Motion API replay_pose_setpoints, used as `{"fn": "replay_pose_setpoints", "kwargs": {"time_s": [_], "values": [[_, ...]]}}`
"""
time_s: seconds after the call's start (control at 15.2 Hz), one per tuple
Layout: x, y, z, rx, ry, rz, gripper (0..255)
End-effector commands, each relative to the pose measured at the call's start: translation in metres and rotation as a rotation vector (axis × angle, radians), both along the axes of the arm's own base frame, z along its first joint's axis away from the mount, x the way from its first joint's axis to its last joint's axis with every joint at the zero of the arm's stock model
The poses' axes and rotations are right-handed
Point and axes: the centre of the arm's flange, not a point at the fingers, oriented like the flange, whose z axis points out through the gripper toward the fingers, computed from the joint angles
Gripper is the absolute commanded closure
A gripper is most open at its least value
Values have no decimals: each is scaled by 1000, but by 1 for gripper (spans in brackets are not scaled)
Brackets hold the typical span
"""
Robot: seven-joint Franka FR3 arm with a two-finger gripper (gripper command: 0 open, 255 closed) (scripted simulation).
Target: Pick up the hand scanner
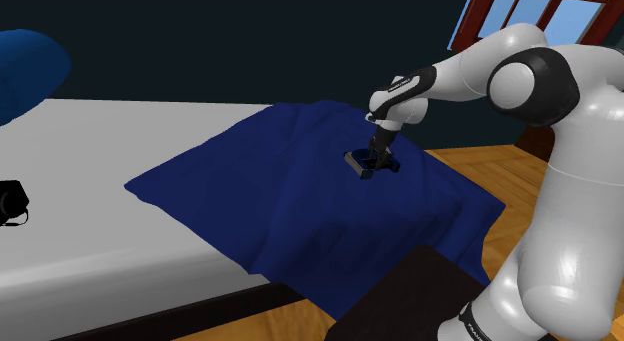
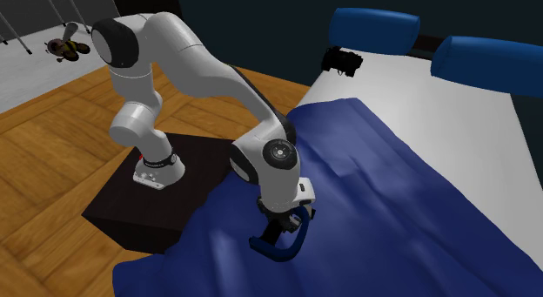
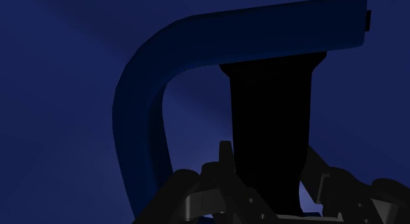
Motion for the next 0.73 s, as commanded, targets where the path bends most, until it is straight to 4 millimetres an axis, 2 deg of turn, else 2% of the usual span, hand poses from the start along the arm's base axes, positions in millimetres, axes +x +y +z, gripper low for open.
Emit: {"fn": "replay_pose_setpoints", "kwargs": {"time_s": [0.0,0.46,0.66], "values": [[0,0,-1,0,0,0,255],[0,0,-1,0,0,0,255],[0,0,15,0,0,0,255]]}}
